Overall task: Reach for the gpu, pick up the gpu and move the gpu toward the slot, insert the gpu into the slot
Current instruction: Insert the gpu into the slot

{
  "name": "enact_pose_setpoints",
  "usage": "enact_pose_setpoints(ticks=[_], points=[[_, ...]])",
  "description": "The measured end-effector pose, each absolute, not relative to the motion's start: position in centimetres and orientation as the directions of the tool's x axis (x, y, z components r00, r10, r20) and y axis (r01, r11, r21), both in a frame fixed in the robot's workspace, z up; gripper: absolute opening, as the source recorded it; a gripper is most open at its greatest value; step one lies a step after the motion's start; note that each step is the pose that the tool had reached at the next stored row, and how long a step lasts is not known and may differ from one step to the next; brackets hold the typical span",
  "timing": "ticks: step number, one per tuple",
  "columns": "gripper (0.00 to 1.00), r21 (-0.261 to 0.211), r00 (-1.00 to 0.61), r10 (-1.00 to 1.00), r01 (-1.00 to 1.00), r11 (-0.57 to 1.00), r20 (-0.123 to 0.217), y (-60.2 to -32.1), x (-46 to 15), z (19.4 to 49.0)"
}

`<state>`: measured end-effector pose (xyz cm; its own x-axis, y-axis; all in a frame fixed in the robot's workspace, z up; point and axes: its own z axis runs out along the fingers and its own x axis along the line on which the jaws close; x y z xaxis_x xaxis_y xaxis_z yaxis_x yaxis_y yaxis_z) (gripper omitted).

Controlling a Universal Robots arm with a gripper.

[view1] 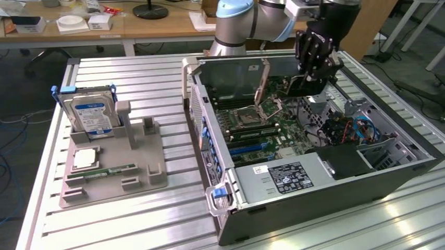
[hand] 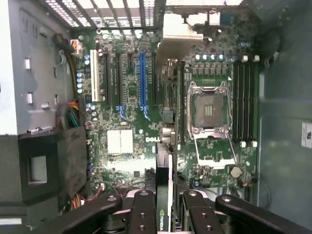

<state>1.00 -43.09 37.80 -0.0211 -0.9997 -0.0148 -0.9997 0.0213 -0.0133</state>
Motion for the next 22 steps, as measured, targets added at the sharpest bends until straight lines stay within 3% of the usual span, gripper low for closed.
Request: enact_pose_setpoints(ticks=[22], points=[[0.26, -0.013, 0.009, -1.000, -1.000, -0.009, -0.015, -43.4, -2.6, 37.3]])
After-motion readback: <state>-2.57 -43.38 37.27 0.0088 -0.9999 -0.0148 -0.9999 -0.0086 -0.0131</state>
